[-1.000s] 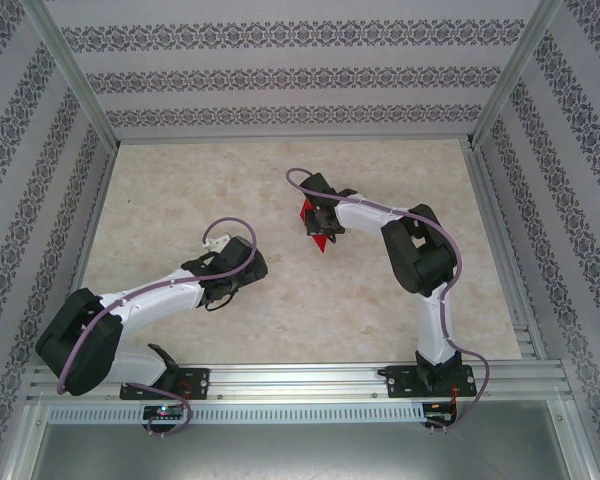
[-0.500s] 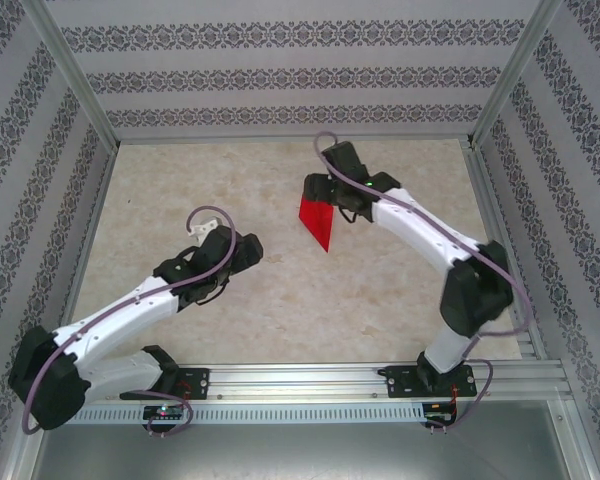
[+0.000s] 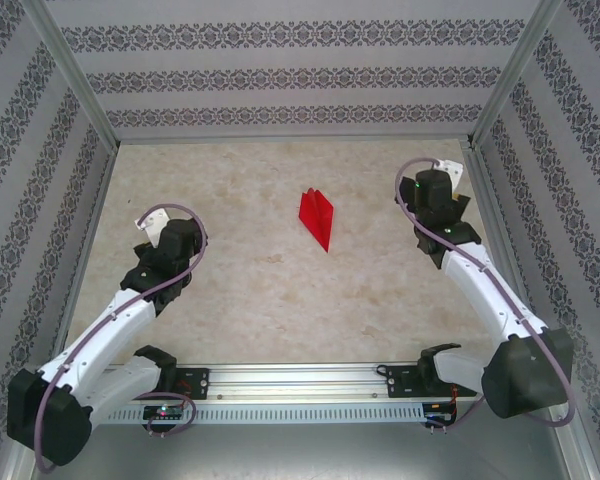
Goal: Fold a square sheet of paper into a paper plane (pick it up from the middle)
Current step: Reset both arms
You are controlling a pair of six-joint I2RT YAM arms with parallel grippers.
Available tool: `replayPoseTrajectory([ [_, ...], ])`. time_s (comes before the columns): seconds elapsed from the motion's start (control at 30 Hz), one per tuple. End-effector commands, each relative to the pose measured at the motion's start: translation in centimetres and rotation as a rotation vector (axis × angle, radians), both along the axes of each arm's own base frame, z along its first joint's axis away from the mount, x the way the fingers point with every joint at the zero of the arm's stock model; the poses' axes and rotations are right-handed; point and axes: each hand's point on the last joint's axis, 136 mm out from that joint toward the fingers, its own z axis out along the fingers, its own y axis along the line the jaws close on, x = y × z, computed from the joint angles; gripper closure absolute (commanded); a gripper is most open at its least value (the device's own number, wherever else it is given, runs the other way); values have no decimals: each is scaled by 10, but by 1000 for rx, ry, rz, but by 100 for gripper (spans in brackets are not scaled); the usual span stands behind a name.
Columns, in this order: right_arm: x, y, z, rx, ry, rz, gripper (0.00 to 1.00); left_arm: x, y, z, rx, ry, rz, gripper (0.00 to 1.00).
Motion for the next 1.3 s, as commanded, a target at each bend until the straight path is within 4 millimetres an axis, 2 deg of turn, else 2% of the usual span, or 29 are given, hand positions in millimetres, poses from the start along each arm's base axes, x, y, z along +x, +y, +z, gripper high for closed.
replayPoseTrajectory([
  [0.0,6,-17,-4,-117,-103,-4,2,19,22,8,153,-27,27,0],
  [0.1,1,-25,-29,-168,-133,-22,2,34,32,-10,237,1,13,0],
  [0.23,-3,-43,-68,-185,-59,-68,2,48,31,-29,309,-1,-56,0],
  [0.33,-1,-45,-83,-193,-56,-52,2,57,30,-41,312,-2,-116,0],
  [0.4,4,-41,-86,-188,-69,-17,2,63,27,-46,290,-47,-167,0],
  [0.6,10,-23,-78,-180,-157,113,2,71,20,-46,214,-193,-294,0],
  [0.77,13,-7,-73,-133,-254,229,2,75,17,-47,209,-243,-343,0],
  [0.83,14,1,-77,-131,-276,276,2,79,12,-51,213,-245,-376,0],
  [1.1,21,1,-95,-127,-251,278,2,93,4,-75,205,-197,-427,0],
  [1.27,24,-8,-97,-114,-242,231,2,99,1,-78,214,-159,-435,0],
])
